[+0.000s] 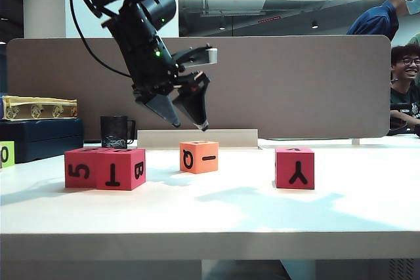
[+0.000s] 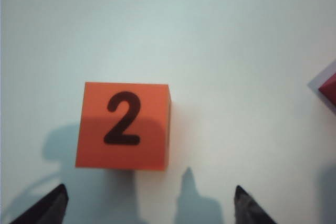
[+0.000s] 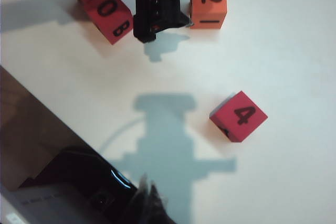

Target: Select the appropriate blocks from the scattered letter blocks on the table and arrange them in a row to spell out "2024".

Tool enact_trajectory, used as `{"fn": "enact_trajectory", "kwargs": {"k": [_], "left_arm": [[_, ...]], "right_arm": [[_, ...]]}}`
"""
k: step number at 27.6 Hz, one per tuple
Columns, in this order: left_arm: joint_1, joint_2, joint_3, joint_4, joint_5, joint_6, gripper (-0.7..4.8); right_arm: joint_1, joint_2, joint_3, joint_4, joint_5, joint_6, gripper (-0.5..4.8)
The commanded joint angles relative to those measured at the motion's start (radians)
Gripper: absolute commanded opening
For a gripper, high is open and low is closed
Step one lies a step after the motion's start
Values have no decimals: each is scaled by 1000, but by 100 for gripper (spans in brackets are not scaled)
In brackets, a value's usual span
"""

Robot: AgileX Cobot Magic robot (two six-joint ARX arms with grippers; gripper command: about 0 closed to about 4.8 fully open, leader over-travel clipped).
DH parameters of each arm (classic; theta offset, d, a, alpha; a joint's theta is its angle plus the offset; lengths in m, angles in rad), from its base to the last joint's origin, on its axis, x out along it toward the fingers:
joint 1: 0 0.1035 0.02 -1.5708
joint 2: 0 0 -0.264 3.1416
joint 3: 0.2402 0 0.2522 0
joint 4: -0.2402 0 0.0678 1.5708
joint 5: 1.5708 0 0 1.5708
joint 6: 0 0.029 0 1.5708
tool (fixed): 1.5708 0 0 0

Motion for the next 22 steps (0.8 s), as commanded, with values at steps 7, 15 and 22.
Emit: {"fn": "enact_trajectory", "kwargs": {"k": [7, 15, 22], "left_arm": [[-1, 40, 4, 112, -3, 19, 479], [-1, 81, 4, 139, -4, 1, 479], [-1, 111, 4, 192, -23, -46, 431]], "right_arm": [[2, -4, 5, -51, 0, -3, -5], [3, -4, 5, -60, 0, 2, -5], [5, -4, 5, -66, -3, 17, -5]]}}
